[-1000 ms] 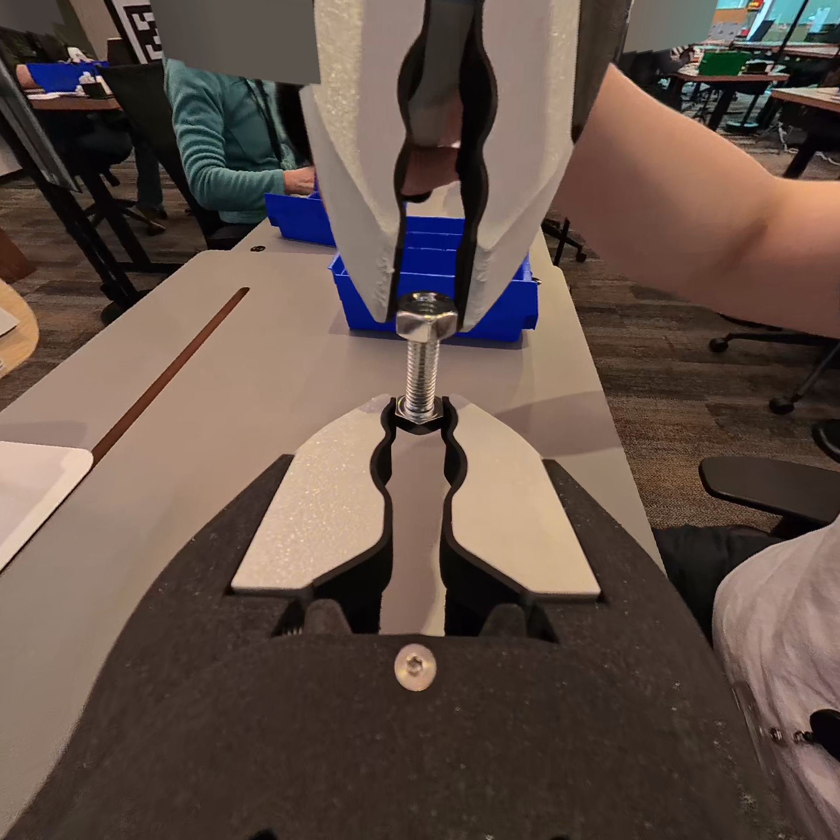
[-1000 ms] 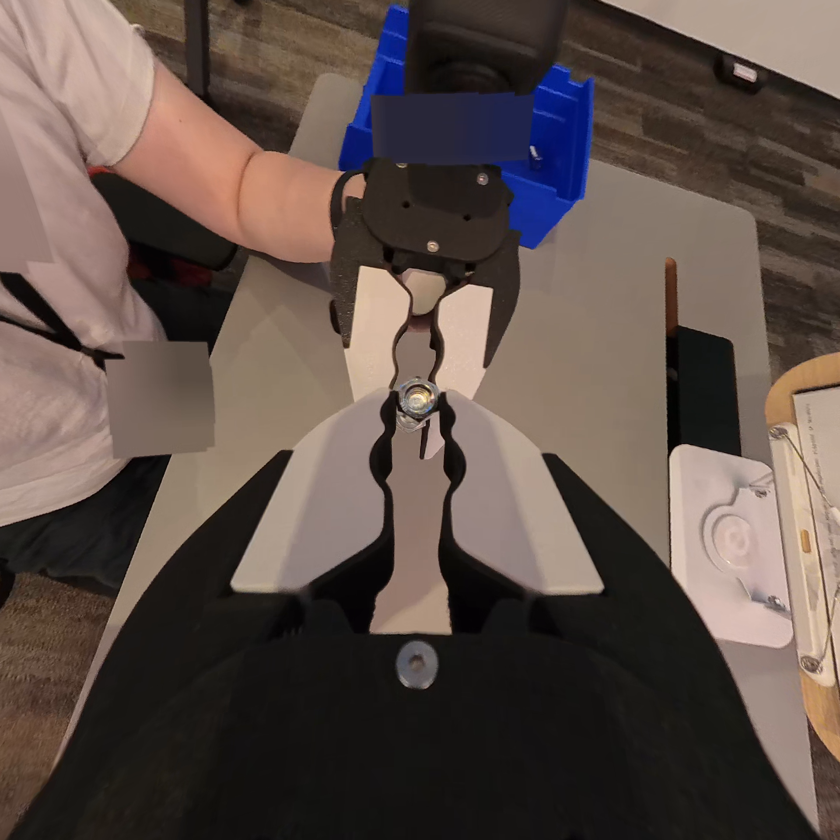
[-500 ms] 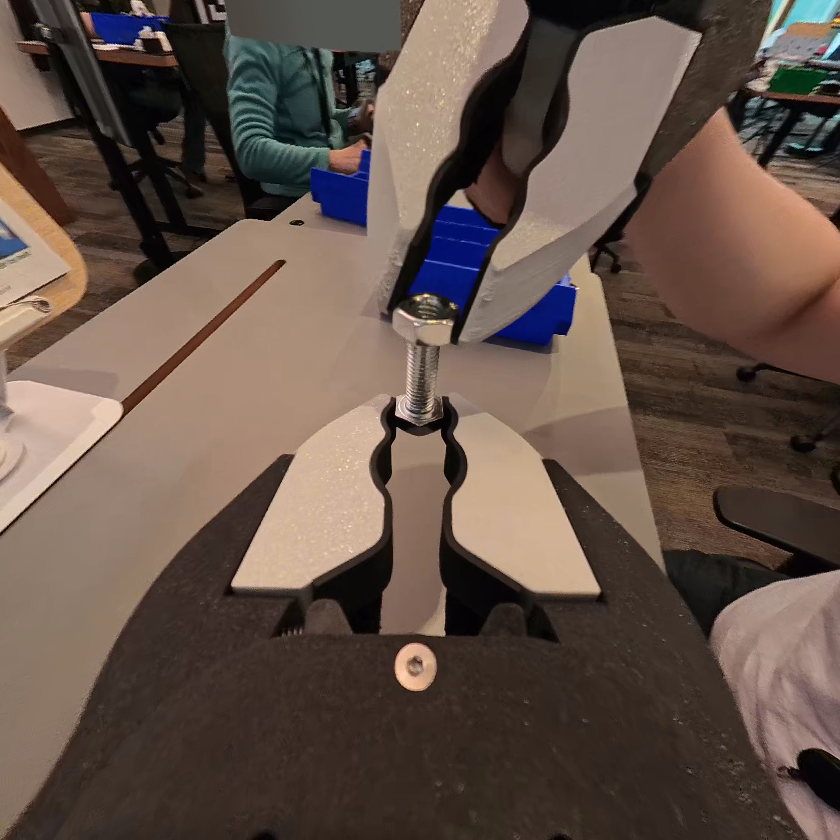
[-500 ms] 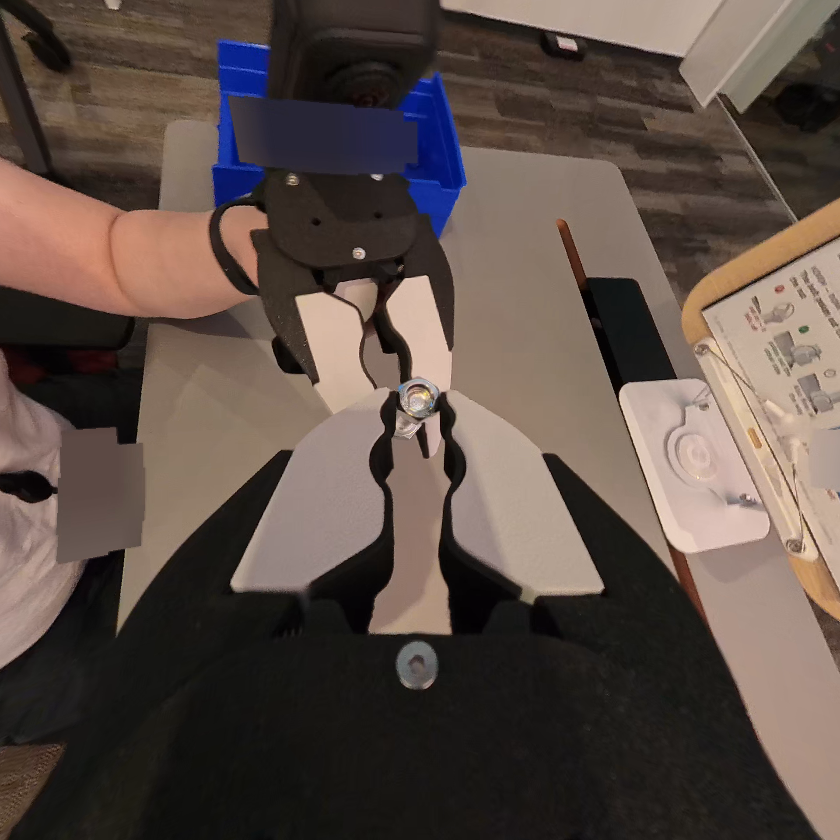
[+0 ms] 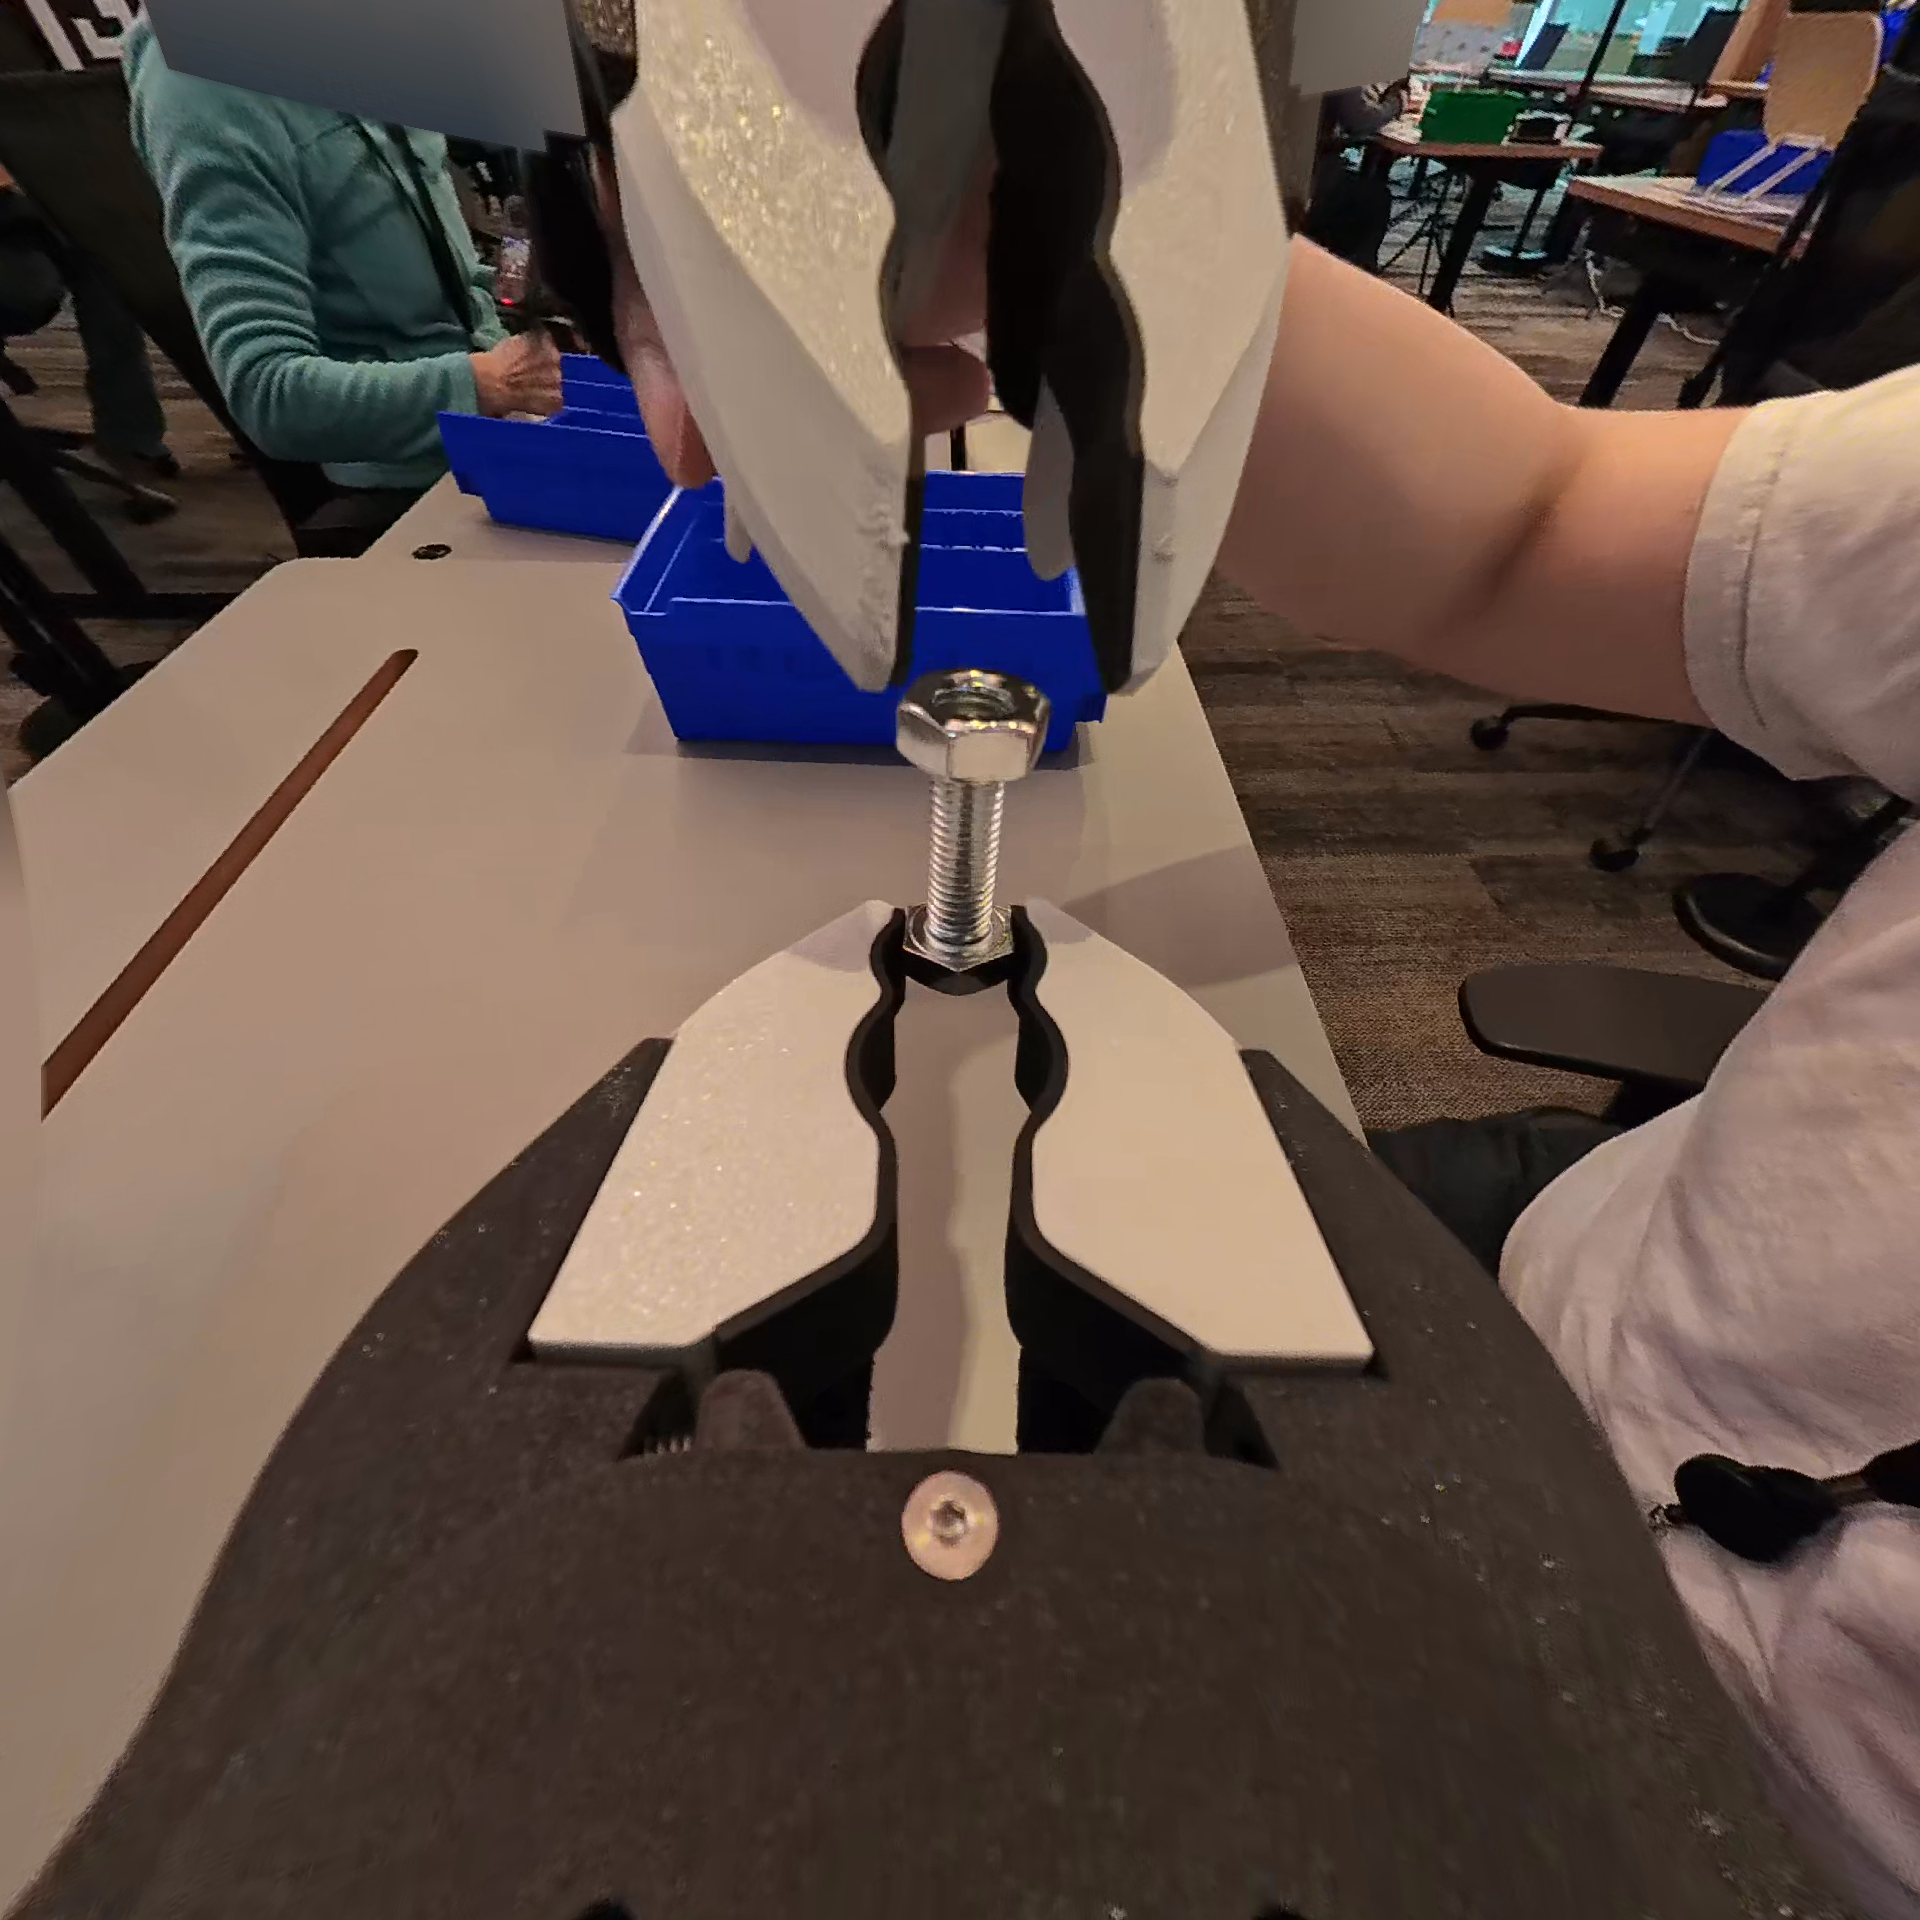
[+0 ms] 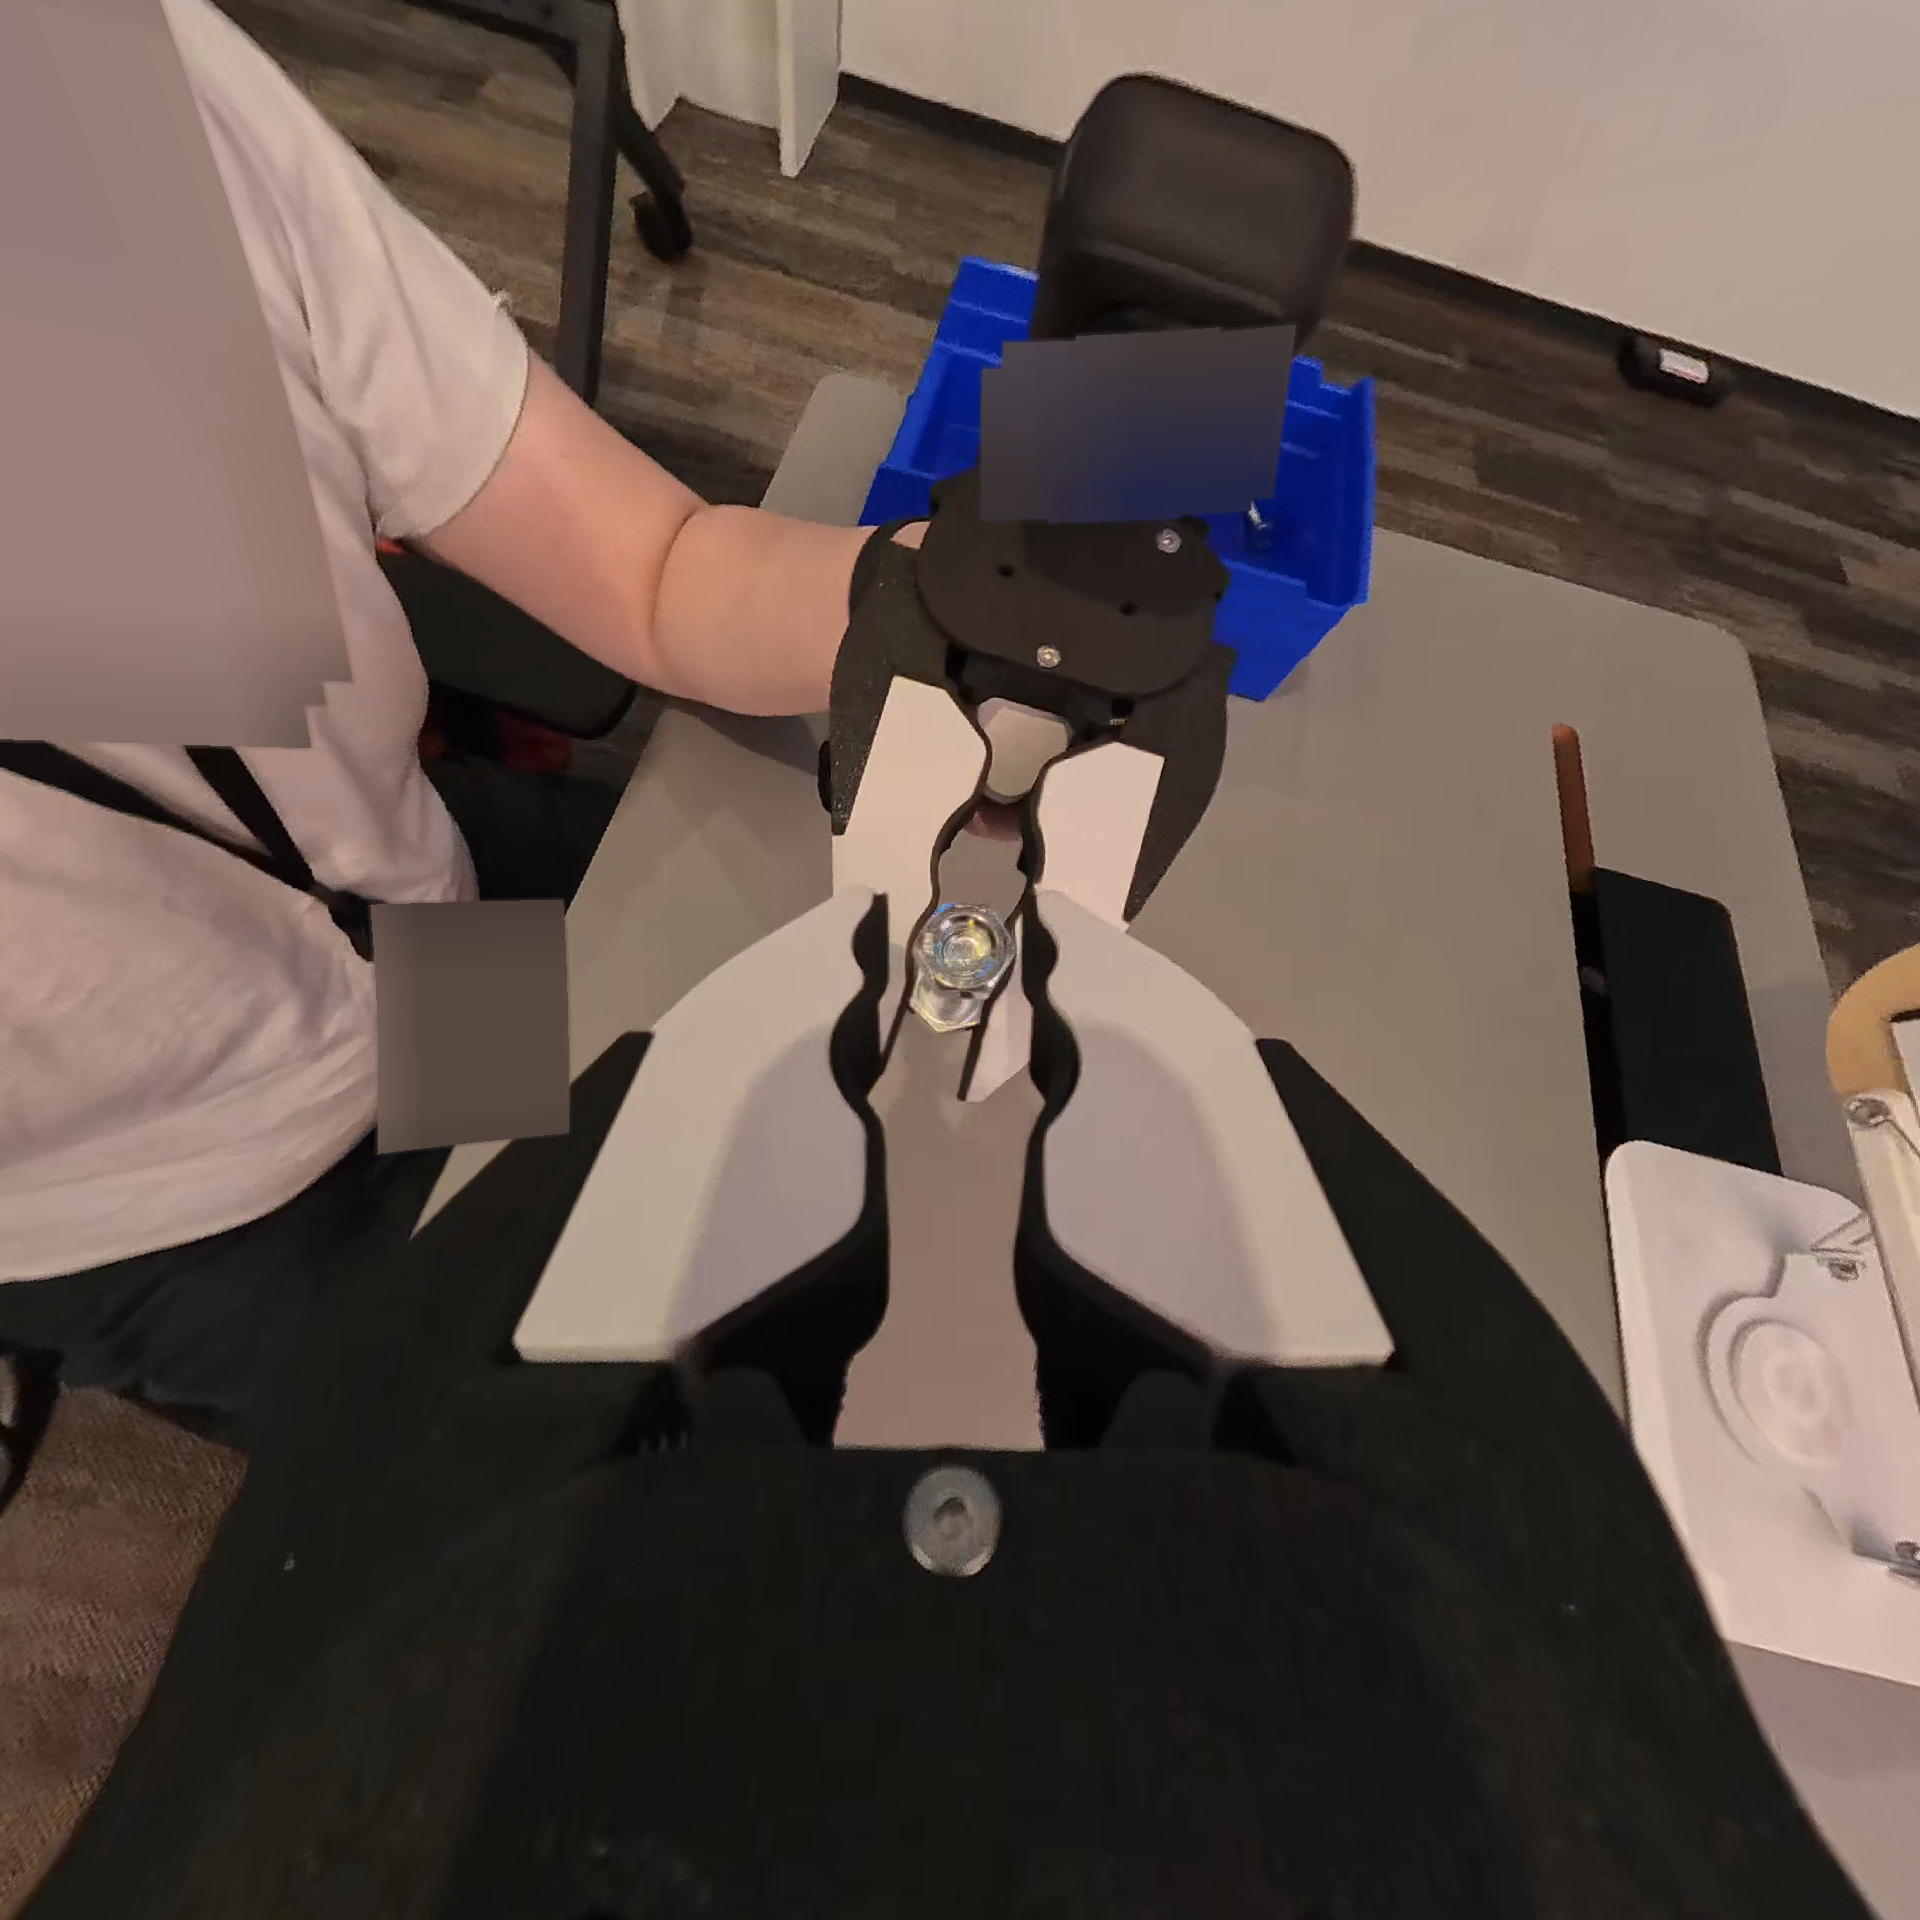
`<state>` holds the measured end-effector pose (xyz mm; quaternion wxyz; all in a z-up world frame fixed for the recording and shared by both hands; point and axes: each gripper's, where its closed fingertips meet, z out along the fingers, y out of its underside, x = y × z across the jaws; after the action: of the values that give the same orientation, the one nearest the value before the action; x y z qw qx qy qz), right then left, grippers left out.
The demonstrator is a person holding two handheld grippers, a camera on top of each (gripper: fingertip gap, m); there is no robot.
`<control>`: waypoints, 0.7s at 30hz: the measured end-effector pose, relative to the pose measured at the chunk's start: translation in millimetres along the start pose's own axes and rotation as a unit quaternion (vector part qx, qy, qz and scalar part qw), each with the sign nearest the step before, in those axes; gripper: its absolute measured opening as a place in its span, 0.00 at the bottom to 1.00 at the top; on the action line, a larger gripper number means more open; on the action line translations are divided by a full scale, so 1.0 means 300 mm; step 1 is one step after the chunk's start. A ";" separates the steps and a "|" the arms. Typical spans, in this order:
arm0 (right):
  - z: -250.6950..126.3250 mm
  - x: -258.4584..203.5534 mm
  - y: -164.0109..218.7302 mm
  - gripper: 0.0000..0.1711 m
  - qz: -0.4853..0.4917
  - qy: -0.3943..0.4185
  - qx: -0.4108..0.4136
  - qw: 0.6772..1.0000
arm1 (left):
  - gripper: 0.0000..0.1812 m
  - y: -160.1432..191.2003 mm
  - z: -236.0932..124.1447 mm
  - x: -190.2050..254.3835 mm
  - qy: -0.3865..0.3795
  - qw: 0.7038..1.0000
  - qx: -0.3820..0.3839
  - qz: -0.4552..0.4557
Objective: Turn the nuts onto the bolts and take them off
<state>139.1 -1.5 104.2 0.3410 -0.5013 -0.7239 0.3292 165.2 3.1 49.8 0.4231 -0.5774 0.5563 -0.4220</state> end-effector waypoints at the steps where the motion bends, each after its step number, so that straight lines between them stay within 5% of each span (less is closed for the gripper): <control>1: 0.003 -0.006 0.003 0.13 -0.007 -0.006 -0.006 1.000 | 0.10 0.000 0.001 0.005 0.003 1.000 -0.001 0.000; 9: 0.011 -0.007 0.015 0.11 0.005 -0.008 -0.013 1.000 | 0.10 -0.008 -0.001 0.016 0.009 1.000 0.003 0.003; 21: 0.023 0.090 0.072 0.11 0.139 0.136 -0.035 0.980 | 0.10 0.034 0.000 -0.093 -0.090 0.995 -0.033 -0.039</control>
<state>137.1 29.4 87.2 0.3692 -0.6484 -0.6056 0.2767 161.7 30.7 39.5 0.4358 -0.6479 0.5064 -0.3658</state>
